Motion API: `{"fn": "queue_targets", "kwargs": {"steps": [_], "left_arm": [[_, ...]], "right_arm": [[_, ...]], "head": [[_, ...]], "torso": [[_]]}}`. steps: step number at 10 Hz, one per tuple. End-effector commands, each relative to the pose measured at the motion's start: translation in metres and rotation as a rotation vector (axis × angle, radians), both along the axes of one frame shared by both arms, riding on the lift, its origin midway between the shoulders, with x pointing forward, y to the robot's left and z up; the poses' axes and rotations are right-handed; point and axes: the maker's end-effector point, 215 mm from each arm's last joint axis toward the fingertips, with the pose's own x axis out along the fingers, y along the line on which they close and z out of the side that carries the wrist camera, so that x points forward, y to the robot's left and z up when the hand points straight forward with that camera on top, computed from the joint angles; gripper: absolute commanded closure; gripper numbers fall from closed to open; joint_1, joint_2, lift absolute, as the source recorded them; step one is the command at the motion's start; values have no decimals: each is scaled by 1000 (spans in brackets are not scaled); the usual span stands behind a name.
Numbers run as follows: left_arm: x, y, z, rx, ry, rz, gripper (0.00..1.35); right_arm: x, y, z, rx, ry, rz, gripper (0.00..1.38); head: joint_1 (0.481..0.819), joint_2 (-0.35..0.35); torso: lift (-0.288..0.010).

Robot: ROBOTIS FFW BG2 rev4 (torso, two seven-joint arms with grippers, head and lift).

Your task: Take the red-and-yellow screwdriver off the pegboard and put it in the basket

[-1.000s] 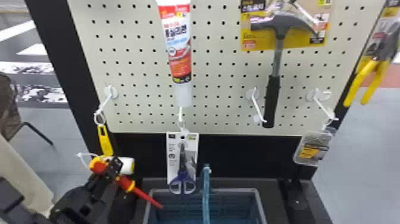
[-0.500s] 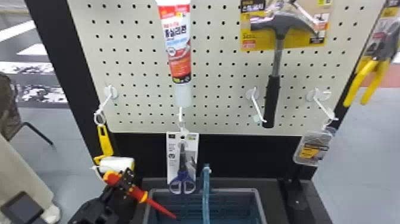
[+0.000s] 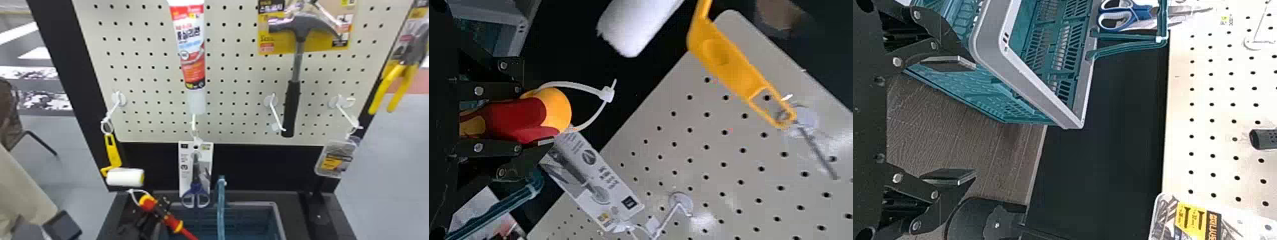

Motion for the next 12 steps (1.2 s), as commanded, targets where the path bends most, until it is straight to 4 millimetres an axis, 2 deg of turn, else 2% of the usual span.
{"fn": "queue_targets", "kwargs": {"steps": [1, 8, 12], "left_arm": [[-4, -16, -13, 1, 24, -28, 1208], [-7, -44, -41, 59, 47, -98, 1208], [-5, -50, -42, 83, 28, -101, 1208]], "right_arm": [[0, 0, -1, 0, 1, 1, 498], [1, 1, -3, 3, 4, 7, 498], [0, 1, -6, 11, 10, 3, 498]], "head": [[549, 0], [549, 0], [549, 0]], "torso": [[-100], [-100], [-100]]}}
